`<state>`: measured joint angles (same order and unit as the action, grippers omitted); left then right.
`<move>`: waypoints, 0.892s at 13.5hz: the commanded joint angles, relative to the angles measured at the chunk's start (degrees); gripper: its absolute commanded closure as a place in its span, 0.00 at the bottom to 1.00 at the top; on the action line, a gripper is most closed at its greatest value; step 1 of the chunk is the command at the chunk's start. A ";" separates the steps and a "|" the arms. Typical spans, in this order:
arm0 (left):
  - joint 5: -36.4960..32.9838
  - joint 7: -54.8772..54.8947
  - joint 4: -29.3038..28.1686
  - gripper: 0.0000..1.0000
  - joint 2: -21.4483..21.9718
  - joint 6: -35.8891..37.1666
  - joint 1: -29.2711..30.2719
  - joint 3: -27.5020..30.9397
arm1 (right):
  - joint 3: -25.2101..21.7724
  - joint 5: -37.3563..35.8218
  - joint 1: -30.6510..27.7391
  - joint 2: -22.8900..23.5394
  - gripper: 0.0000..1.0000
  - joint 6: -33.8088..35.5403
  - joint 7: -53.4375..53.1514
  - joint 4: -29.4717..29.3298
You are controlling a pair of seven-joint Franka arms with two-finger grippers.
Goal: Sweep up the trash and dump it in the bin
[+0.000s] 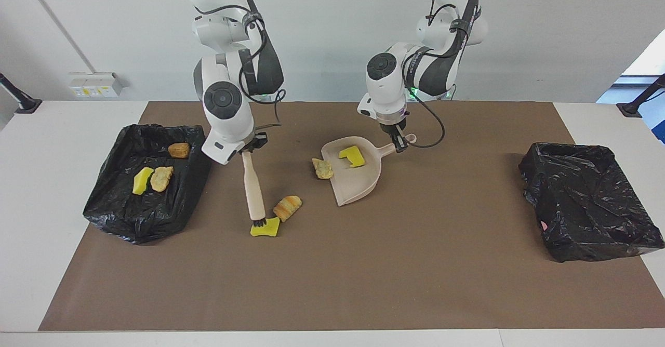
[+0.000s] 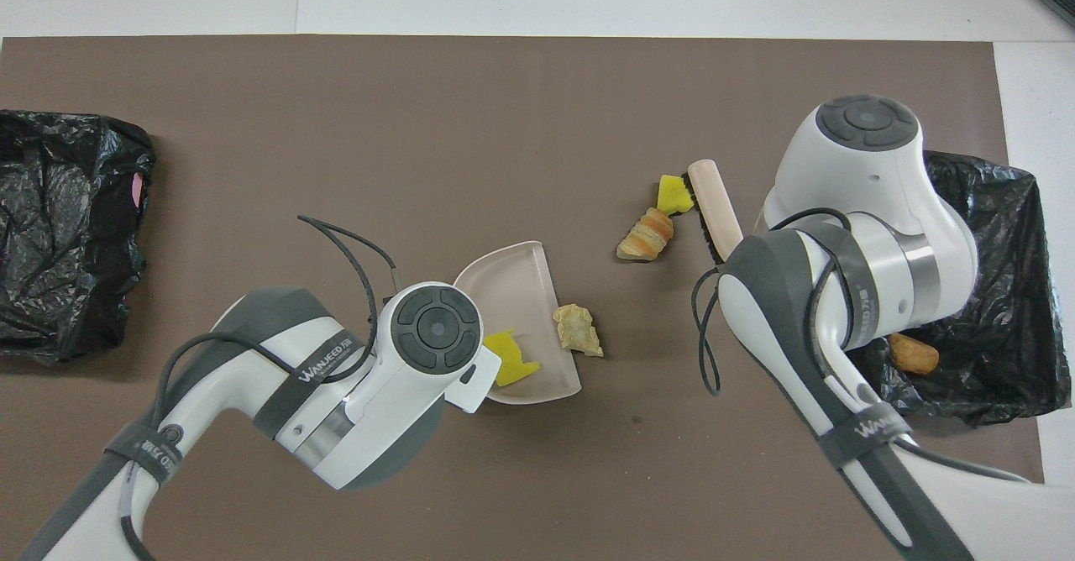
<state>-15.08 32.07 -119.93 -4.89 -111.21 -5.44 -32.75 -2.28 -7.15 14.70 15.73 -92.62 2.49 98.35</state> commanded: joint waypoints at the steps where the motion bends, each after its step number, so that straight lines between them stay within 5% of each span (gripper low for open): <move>1: 0.05 -2.10 -2.67 1.00 2.70 -0.24 0.87 -0.39 | 0.78 -8.65 0.23 9.91 1.00 -0.88 3.65 -10.70; 6: 0.22 -2.19 -2.94 1.00 2.78 -0.24 0.87 -0.30 | 1.48 -8.34 2.61 8.80 1.00 -3.71 3.75 -6.08; 12: 0.49 -2.10 -3.29 1.00 3.14 0.20 0.96 -0.30 | 2.37 8.52 4.63 5.11 1.00 -0.72 -1.76 -0.36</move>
<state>-14.99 30.32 -121.01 -4.26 -111.21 -5.44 -32.75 -0.29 -3.58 19.32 23.69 -93.67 3.59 94.37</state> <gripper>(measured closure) 0.678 0.727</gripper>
